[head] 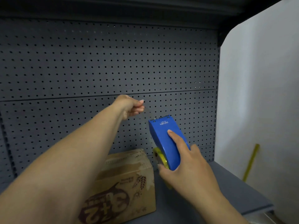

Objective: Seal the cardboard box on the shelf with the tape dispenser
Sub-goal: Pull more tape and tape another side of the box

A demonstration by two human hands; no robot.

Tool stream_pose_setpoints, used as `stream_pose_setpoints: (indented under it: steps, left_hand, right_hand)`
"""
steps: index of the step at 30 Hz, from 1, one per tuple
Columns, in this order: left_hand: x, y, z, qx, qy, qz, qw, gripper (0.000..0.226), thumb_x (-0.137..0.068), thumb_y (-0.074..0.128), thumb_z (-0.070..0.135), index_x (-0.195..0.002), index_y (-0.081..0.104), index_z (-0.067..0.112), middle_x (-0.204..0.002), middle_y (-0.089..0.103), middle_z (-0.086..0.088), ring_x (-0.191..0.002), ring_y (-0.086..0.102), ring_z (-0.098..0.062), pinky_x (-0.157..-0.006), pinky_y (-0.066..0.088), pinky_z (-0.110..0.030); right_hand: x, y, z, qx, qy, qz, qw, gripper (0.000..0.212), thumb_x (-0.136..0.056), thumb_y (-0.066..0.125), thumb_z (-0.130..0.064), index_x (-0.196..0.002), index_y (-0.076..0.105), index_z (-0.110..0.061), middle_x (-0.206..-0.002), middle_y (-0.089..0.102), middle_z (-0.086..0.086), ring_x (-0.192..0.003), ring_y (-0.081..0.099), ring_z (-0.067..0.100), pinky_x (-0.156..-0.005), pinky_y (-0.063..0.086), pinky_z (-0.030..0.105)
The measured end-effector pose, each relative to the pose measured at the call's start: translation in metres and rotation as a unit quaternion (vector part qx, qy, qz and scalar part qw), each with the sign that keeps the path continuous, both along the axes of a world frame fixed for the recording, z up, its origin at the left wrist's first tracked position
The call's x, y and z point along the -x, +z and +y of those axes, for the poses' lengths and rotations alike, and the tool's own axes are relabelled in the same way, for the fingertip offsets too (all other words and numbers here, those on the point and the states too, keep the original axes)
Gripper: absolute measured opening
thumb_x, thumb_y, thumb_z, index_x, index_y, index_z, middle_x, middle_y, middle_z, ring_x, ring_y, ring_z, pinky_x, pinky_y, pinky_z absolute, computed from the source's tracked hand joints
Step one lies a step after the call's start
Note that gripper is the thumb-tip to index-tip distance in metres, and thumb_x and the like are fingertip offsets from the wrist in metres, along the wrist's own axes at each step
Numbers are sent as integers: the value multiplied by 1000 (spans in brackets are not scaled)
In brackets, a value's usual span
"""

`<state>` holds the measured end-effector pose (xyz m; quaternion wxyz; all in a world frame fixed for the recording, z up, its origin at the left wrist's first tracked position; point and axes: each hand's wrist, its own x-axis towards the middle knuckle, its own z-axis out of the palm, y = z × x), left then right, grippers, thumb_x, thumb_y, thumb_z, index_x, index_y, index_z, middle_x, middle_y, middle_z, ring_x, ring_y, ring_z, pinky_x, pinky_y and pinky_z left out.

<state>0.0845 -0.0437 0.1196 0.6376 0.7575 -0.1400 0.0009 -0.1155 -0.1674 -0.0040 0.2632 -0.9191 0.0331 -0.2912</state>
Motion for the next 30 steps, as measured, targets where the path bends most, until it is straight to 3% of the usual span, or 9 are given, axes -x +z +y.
stream_pose_setpoints:
  steps: [4, 9, 13, 18, 22, 26, 30]
  left_hand:
    - [-15, 1, 11, 10, 9, -8, 1000, 14, -81, 68, 13, -92, 60, 6, -78, 69, -5, -52, 64, -4, -51, 51, -17]
    - [-34, -13, 10, -7, -22, -9, 1000, 9, -83, 66, 13, -83, 58, 10, -80, 69, -4, -69, 65, -11, -63, 50, -23]
    - [-53, -38, 17, -63, -64, 11, 996, 10, -83, 67, 16, -86, 58, 11, -82, 70, -3, -76, 67, -13, -85, 51, -31]
    - [-75, -75, 17, -108, -89, 29, 990, 14, -86, 63, 18, -76, 55, 13, -88, 68, -4, -74, 64, -14, -74, 49, -23]
    - [-90, -100, 10, -157, -111, 33, 981, 16, -88, 60, 25, -75, 55, 16, -98, 68, -2, -76, 64, -12, -75, 45, -24]
    - [-97, -117, 2, -192, -119, 36, 973, 19, -88, 59, 28, -74, 55, 17, -91, 67, 1, -75, 64, -12, -67, 42, -24]
    - [-105, -137, -6, -221, -118, 41, 967, 19, -85, 63, 24, -71, 57, 14, -95, 68, -9, -78, 62, -20, -75, 47, -29]
  right_hand:
    - [14, 3, 7, 8, -8, 5, 1000, 80, -71, 53, -63, -126, -5, -67, -94, 34, -13, -80, 47, 7, -67, 42, 23]
    - [16, 5, 19, 33, -29, 30, 999, 81, -71, 52, -66, -126, -8, -67, -92, 32, -15, -79, 47, 6, -66, 41, 21]
    - [11, 1, 26, 46, -38, 77, 995, 81, -71, 49, -69, -129, -7, -65, -95, 34, -11, -83, 48, 8, -70, 42, 21]
    - [-5, -2, 35, 54, -43, 128, 989, 80, -72, 50, -69, -132, -3, -63, -100, 37, -7, -85, 48, 10, -72, 42, 20]
    - [-16, -6, 33, 55, -58, 157, 984, 80, -71, 51, -70, -131, 0, -64, -95, 36, -8, -84, 49, 10, -75, 44, 21]
    - [-26, -10, 31, 64, -71, 171, 981, 78, -72, 53, -67, -130, 0, -64, -92, 35, -8, -81, 47, 10, -71, 42, 19]
    - [-33, -17, 28, 70, -76, 190, 976, 78, -73, 53, -65, -131, 2, -64, -95, 36, -5, -81, 45, 13, -72, 40, 19]
